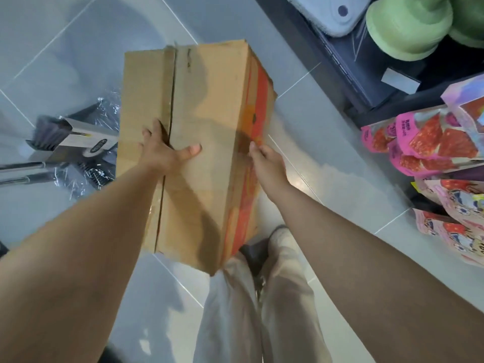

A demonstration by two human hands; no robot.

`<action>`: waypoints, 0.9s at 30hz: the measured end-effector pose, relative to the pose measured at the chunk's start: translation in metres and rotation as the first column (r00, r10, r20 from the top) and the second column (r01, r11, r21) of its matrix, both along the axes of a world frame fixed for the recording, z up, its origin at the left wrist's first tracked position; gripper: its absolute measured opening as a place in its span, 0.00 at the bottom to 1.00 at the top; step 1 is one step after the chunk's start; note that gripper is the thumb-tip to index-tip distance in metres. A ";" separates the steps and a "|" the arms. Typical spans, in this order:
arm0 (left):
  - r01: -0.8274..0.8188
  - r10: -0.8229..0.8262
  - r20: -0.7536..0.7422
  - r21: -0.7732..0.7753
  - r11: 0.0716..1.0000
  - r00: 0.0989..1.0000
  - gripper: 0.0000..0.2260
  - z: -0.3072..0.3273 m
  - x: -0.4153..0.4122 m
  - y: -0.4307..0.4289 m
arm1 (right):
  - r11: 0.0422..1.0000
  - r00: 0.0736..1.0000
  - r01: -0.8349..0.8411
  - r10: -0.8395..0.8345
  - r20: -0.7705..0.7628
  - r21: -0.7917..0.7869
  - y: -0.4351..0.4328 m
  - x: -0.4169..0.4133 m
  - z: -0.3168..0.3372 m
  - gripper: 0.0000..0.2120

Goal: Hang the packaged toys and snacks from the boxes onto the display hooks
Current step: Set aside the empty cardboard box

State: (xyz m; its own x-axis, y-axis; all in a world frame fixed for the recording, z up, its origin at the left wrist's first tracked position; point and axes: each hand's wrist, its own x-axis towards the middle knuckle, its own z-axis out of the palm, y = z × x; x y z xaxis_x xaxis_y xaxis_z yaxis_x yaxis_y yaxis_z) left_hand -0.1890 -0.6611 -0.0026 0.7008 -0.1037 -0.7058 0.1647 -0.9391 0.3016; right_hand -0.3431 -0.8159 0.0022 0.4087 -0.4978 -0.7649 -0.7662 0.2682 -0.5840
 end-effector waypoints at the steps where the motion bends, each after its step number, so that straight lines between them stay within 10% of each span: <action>1: -0.016 0.015 -0.019 -0.027 1.000 1.000 0.50 0.000 0.014 0.016 | 0.998 1.000 0.023 -0.022 -0.020 0.051 0.003 0.005 -0.005 0.12; 11: -0.211 0.224 -0.001 -0.331 0.919 0.975 0.45 -0.015 0.036 0.091 | 0.781 0.958 0.286 -0.244 -0.150 0.555 0.023 0.046 -0.055 0.48; 15: -0.203 0.214 -0.004 -0.341 0.918 0.977 0.34 -0.013 0.041 0.092 | 0.796 0.895 0.438 -0.428 -0.124 0.418 0.021 0.042 -0.102 0.59; 20: -0.552 0.383 -0.450 -0.346 0.758 0.807 0.30 0.021 0.000 0.096 | 0.897 0.920 0.390 -0.371 -0.127 0.208 0.021 0.054 -0.007 0.48; 27: -0.488 0.397 -0.313 -0.314 0.814 0.863 0.46 0.002 -0.088 0.133 | 0.978 0.980 -0.009 -0.032 -0.194 -0.208 0.059 0.035 0.083 0.34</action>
State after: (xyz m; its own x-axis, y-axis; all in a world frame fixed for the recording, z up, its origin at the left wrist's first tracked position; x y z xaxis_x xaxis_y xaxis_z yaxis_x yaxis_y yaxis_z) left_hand -0.2766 -0.5277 -0.0010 0.5634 -0.1051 -0.8195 0.6399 -0.5719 0.5133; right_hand -0.3084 -0.7570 0.0852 0.2549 -0.6573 -0.7092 -0.8684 0.1670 -0.4669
